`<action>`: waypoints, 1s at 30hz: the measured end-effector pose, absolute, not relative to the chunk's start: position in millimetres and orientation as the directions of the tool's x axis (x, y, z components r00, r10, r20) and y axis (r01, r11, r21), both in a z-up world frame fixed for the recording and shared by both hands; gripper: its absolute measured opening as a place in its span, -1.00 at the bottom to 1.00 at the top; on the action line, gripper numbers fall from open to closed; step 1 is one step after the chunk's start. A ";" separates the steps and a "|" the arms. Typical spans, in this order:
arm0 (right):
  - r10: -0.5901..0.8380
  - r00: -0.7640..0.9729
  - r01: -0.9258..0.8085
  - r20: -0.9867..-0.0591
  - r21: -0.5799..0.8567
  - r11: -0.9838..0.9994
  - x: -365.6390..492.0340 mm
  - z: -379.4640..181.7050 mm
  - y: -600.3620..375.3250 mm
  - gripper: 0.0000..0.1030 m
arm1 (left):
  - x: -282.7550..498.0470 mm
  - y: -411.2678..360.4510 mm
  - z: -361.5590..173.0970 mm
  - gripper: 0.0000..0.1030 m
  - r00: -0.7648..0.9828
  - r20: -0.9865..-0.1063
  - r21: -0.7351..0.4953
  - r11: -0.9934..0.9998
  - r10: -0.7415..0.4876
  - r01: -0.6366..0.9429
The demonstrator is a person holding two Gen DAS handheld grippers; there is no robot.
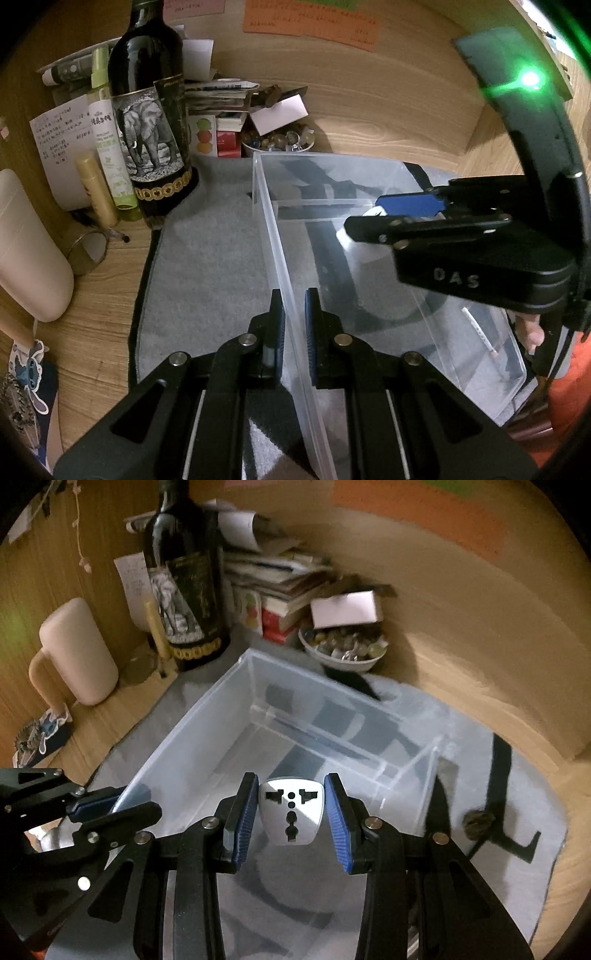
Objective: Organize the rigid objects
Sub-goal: 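Lift the white travel adapter with the right tool and drop it into the box, then grasp the white handheld beauty device with the right tool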
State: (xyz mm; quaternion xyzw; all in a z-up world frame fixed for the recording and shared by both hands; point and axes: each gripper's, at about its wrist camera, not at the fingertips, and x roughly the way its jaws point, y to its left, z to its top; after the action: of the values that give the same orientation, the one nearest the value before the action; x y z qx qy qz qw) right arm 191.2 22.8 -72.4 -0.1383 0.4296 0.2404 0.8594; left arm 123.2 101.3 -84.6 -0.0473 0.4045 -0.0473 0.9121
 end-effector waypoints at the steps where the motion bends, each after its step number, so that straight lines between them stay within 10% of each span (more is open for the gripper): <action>1: 0.293 0.510 -0.536 -0.809 -0.033 0.844 191.9 -74.1 24.6 -0.35 | 122.9 101.2 -84.5 -0.80 0.669 -0.733 -0.123 0.991 -0.124 0.048; 7: 0.286 0.508 -0.533 -0.812 -0.036 0.845 198.7 -76.4 30.5 -0.32 | 124.3 101.8 -84.6 -0.80 0.673 -0.729 -0.124 0.991 -0.123 0.046; 17: 0.311 0.594 -0.513 -0.742 -0.051 0.857 184.3 -53.6 11.3 0.43 | 125.1 100.4 -84.3 -0.80 0.670 -0.733 -0.109 0.993 -0.115 0.051; 30: 0.220 0.739 -0.363 -0.637 -0.101 0.926 155.8 -20.8 -62.8 0.64 | 125.1 98.8 -84.2 -0.80 0.668 -0.736 -0.102 0.994 -0.108 0.049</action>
State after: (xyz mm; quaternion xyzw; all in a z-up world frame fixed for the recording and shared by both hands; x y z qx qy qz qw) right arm 155.8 -62.8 -20.8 -0.1101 0.3254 0.1575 0.9258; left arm 125.1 98.8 -84.2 -0.0368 0.4053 -0.0429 0.9124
